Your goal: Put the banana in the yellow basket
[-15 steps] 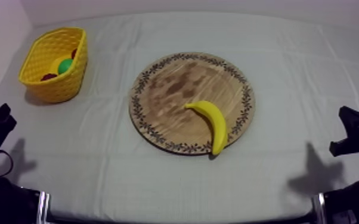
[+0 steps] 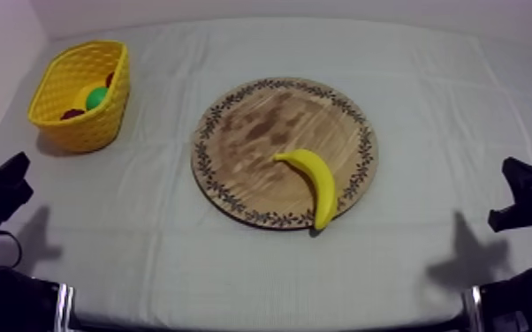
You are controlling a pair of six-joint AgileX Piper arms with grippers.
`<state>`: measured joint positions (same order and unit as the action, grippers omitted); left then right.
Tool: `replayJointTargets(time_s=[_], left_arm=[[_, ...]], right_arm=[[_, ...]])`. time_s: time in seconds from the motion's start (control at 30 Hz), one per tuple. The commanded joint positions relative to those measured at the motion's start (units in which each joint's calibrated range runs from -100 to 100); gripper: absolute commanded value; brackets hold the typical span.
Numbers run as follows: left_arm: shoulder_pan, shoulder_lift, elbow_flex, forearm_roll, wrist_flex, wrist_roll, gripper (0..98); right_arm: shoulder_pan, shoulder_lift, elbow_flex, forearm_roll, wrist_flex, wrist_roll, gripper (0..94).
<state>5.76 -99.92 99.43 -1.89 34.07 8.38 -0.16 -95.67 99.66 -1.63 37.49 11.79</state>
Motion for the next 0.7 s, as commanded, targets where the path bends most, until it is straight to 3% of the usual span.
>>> replayJointTargets(time_s=[0.0, 0.2, 0.43, 0.67], left_arm=[[4.0, -0.1, 0.0, -0.04, 0.1, -0.6, 0.1], [7.1, -0.1, -0.5, 0.26, 1.5, 1.1, 0.1], [10.1, 3.6, -5.0, 2.84, 4.2, -2.4, 0.0], [12.5, 18.8, -18.0, 3.52, 6.6, -4.2, 0.0]], right_arm=[[0.0, 0.0, 0.0, 0.0, -0.1, 0.0, 0.3], [0.0, 0.0, 0.0, 0.0, -0.1, 0.0, 0.3], [0.0, 0.0, 0.0, 0.0, -0.1, 0.0, 0.3], [0.0, 0.0, 0.0, 0.0, -0.1, 0.0, 0.3]])
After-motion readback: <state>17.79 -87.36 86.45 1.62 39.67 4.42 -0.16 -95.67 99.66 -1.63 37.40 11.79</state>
